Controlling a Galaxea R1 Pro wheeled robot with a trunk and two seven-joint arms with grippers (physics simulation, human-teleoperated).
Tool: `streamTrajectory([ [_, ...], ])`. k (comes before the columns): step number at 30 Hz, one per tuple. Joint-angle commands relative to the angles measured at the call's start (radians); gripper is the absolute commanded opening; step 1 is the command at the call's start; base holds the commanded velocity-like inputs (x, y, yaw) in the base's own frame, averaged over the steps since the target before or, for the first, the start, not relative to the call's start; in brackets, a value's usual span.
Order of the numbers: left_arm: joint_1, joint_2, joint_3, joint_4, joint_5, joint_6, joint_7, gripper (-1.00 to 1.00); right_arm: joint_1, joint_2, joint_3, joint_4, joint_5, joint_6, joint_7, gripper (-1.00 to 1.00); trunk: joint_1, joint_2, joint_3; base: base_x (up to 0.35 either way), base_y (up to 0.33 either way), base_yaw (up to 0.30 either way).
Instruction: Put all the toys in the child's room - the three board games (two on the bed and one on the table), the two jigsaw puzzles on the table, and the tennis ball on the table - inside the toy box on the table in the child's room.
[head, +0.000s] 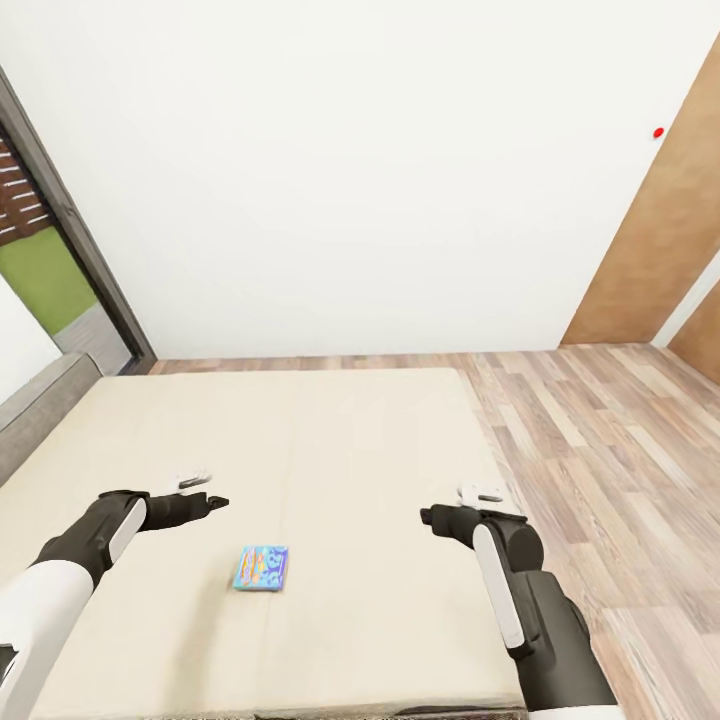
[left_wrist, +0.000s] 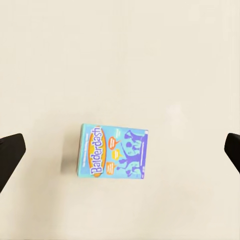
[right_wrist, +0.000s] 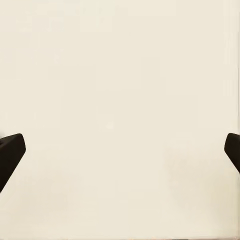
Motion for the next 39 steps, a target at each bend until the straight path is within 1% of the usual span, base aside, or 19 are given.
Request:
streamTrajectory([
  [1, -0.001, 0.0, 0.002, -0.001, 0.004, 0.007, -0.001, 1.0, 0.007, -0.002, 0.0, -0.033, -0.012, 0.021, -0.008, 1.0, 0.001, -0.002, -0.003, 0.0, 0.0, 0.0],
  [2, -0.001, 0.0, 0.002, -0.001, 0.004, 0.007, -0.001, 1.0, 0.01, -0.003, 0.0, -0.047, -0.013, 0.028, -0.006, 1.0, 0.001, -0.002, -0.004, 0.0, 0.0, 0.0],
  [4, -0.001, 0.0, 0.002, -0.001, 0.004, 0.007, -0.001, 1.0, 0.022, -0.007, -0.001, -0.09, -0.023, 0.05, 0.02, 1.0, 0.001, -0.002, -0.005, 0.0, 0.0, 0.0],
  [5, -0.001, 0.0, 0.002, -0.001, 0.004, 0.007, -0.001, 1.0, 0.024, -0.008, -0.002, -0.096, -0.027, 0.053, 0.032, 1.0, 0.001, -0.002, -0.005, 0.0, 0.0, 0.0],
  [7, -0.001, 0.0, 0.002, -0.001, 0.004, 0.007, -0.001, 1.0, 0.028, -0.011, -0.005, -0.108, -0.045, 0.059, 0.089, 1.0, 0.001, -0.002, -0.005, 0.0, 0.0, 0.0],
  [8, -0.001, 0.0, 0.002, -0.001, 0.004, 0.007, -0.001, 1.0, 0.03, -0.013, -0.007, -0.113, -0.062, 0.06, 0.146, 1.0, 0.001, -0.002, -0.005, 0.0, 0.0, 0.0],
  [9, -0.001, -0.001, 0.002, -0.001, 0.004, 0.007, -0.001, 1.0, 0.031, -0.013, -0.009, -0.115, -0.07, 0.061, 0.178, 1.0, 0.001, -0.002, -0.006, 0.0, 0.0, 0.0],
  [10, -0.001, -0.001, 0.002, -0.001, 0.004, 0.007, -0.001, 1.0, 0.032, -0.015, -0.015, -0.118, -0.084, 0.062, 0.249, 1.0, 0.001, -0.002, -0.006, 0.0, 0.0, 0.0],
  [12, -0.001, -0.001, 0.002, -0.001, 0.004, 0.007, -0.001, 1.0, 0.032, -0.018, -0.025, -0.119, -0.093, 0.062, 0.324, 1.0, 0.001, -0.002, -0.006, 0.0, 0.0, 0.0],
  [13, -0.001, -0.001, 0.002, -0.001, 0.004, 0.007, -0.001, 1.0, 0.033, -0.025, -0.041, -0.12, -0.1, 0.062, 0.398, 1.0, 0.001, -0.002, -0.006, 0.0, 0.0, 0.0],
  [14, -0.001, -0.001, 0.001, -0.001, 0.004, 0.007, -0.001, 1.0, 0.033, -0.029, -0.05, -0.121, -0.102, 0.062, 0.434, 1.0, 0.001, -0.002, -0.006, 0.0, 0.0, 0.0],
  [15, -0.001, -0.001, 0.001, -0.001, 0.004, 0.007, -0.001, 1.0, 0.033, -0.038, -0.069, -0.121, -0.106, 0.06, 0.501, 1.0, 0.001, -0.002, -0.006, 0.0, 0.0, 0.0],
  [16, -0.001, -0.001, 0.001, -0.001, 0.004, 0.007, -0.001, 1.0, 0.033, -0.042, -0.078, -0.121, -0.107, 0.058, 0.533, 1.0, 0.001, -0.002, -0.006, 0.0, 0.0, 0.0],
  [17, -0.001, -0.001, 0.002, -0.001, 0.004, 0.007, -0.001, 1.0, 0.033, -0.048, -0.094, -0.119, -0.108, 0.055, 0.588, 1.0, 0.001, -0.002, -0.006, 0.0, 0.0, 0.0],
  [21, -0.001, -0.001, 0.002, -0.001, 0.004, 0.007, -0.001, 1.0, 0.033, -0.056, -0.121, -0.112, -0.107, 0.048, 0.681, 1.0, 0.001, -0.002, -0.006, 0.0, 0.0, 0.0],
  [24, -0.001, -0.001, 0.002, -0.001, 0.004, 0.007, -0.001, 1.0, 0.032, -0.057, -0.128, -0.11, -0.107, 0.046, 0.704, 1.0, 0.001, -0.002, -0.006, 0.0, 0.0, 0.0],
  [29, -0.001, -0.001, 0.001, -0.001, 0.004, 0.001, -0.002, 1.0, 0.032, -0.058, -0.133, -0.109, -0.11, 0.045, 0.72, 1.0, 0.001, -0.002, -0.006, 0.0, 0.0, 0.0],
  [39, -0.001, 0.0, 0.0, -0.001, 0.004, -0.003, -0.003, 1.0, 0.031, -0.058, -0.131, -0.108, -0.111, 0.044, 0.715, 1.0, 0.001, -0.002, -0.006, 0.001, 0.001, 0.0],
])
